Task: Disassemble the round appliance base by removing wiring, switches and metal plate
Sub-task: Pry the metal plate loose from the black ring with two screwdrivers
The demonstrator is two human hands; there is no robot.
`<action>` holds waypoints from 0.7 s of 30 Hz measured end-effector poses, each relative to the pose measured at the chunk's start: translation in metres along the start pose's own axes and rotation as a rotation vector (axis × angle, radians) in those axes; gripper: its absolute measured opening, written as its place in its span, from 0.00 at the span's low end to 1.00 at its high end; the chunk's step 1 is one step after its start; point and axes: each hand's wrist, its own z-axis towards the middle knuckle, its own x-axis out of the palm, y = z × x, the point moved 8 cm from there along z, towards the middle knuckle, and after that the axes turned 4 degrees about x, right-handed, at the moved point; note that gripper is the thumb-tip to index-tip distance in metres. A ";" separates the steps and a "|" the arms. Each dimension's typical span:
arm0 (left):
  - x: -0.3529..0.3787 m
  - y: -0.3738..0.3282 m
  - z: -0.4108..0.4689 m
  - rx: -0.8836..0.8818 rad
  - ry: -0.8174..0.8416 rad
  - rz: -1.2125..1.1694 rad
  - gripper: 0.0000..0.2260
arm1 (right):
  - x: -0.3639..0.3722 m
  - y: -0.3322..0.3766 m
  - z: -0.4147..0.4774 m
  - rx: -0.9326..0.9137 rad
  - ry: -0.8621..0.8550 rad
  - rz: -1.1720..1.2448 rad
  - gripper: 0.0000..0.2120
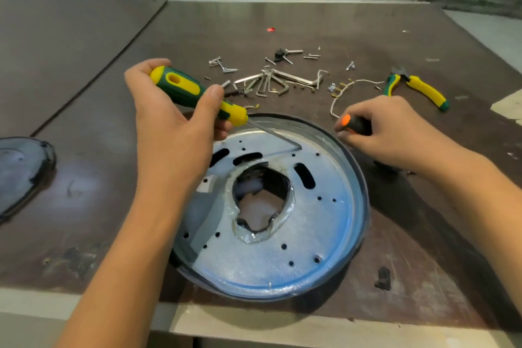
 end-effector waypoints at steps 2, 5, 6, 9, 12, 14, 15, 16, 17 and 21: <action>-0.008 -0.002 0.004 -0.005 -0.023 0.003 0.18 | -0.004 0.003 0.000 0.036 -0.108 0.082 0.07; -0.017 -0.004 0.008 -0.006 -0.048 0.032 0.18 | -0.002 0.019 -0.002 0.062 -0.161 0.279 0.10; -0.019 -0.003 0.008 -0.007 -0.052 0.039 0.18 | 0.002 0.024 -0.002 0.059 -0.127 0.275 0.12; -0.024 -0.003 0.008 -0.002 -0.055 0.053 0.17 | 0.012 0.033 -0.002 0.061 -0.024 0.201 0.19; -0.028 -0.006 0.009 0.026 -0.052 0.073 0.17 | 0.008 0.035 -0.004 0.090 0.019 0.140 0.23; -0.031 -0.008 0.011 0.046 -0.050 0.082 0.17 | 0.009 0.037 -0.006 0.137 0.093 0.076 0.16; -0.033 -0.008 0.012 0.054 -0.056 0.086 0.17 | 0.010 0.034 -0.007 0.178 0.139 0.039 0.09; -0.035 -0.009 0.013 0.057 -0.064 0.093 0.17 | 0.008 0.031 -0.009 0.223 0.196 0.008 0.02; -0.037 -0.009 0.013 0.058 -0.073 0.103 0.17 | 0.009 0.026 -0.012 0.266 0.271 -0.037 0.06; -0.038 -0.011 0.013 0.079 -0.067 0.129 0.17 | 0.003 0.018 -0.019 0.281 0.367 -0.139 0.16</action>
